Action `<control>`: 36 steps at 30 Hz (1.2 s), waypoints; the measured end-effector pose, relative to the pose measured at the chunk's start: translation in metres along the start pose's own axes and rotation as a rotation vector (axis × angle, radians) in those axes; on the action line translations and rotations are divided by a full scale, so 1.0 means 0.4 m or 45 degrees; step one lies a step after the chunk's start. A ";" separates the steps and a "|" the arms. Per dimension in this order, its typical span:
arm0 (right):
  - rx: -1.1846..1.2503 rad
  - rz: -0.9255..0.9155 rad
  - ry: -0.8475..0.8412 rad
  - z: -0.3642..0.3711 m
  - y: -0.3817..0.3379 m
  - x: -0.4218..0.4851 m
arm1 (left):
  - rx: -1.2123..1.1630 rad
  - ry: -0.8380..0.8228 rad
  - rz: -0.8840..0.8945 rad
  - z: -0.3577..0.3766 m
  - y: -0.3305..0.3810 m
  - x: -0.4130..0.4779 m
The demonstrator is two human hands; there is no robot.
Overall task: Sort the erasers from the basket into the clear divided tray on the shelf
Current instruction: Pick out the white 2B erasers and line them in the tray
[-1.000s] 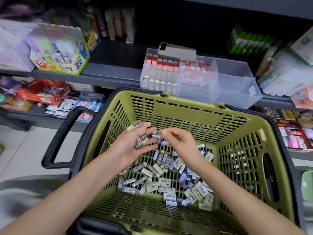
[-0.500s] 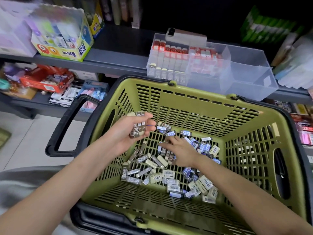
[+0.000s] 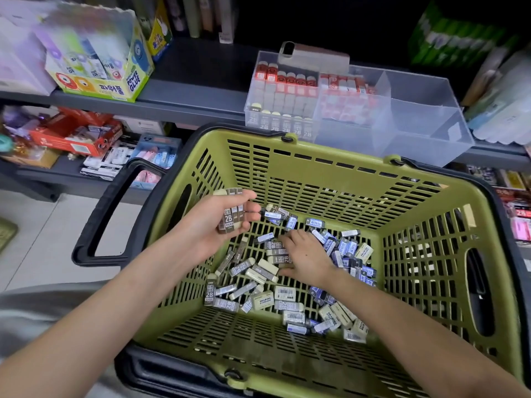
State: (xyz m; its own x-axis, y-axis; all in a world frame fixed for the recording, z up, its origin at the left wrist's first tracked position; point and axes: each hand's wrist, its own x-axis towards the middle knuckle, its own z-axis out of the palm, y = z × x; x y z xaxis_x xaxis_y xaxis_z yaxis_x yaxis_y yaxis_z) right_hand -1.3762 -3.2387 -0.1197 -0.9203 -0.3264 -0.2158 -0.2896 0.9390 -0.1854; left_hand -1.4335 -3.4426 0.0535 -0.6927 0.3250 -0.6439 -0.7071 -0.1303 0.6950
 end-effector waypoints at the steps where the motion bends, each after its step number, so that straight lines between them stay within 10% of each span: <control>1: -0.013 0.001 0.011 0.005 -0.002 -0.003 | -0.006 0.003 -0.016 0.001 0.000 0.001; 6: 0.022 0.071 0.021 -0.018 -0.009 -0.016 | -0.098 0.068 -0.110 0.000 -0.003 0.003; 14: 1.115 0.467 0.543 -0.298 -0.182 -0.009 | -0.211 -0.040 -0.198 0.007 -0.014 0.000; 20: 0.838 0.394 0.554 -0.372 -0.270 -0.008 | -0.234 -0.143 -0.073 0.011 -0.013 -0.013; 26: 1.824 0.239 0.468 -0.342 -0.187 -0.031 | -0.414 -0.033 -0.077 0.011 -0.013 -0.015; 28: 1.607 0.322 0.508 -0.286 -0.170 -0.016 | -0.432 -0.005 -0.049 0.012 -0.006 -0.016; 32: 0.423 -0.039 -0.182 -0.131 -0.135 0.015 | -0.488 -0.078 -0.010 0.008 0.008 -0.020; 36: 0.207 -0.236 -0.345 -0.051 -0.103 0.032 | -0.525 -0.176 0.039 -0.001 0.011 -0.020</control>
State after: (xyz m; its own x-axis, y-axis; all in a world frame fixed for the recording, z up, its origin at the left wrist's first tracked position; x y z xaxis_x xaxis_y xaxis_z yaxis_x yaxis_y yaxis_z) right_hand -1.3815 -3.2793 -0.0954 -0.7466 -0.5268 -0.4063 -0.3793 0.8388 -0.3905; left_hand -1.4310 -3.4461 0.0617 -0.7087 0.4340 -0.5563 -0.7034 -0.4958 0.5093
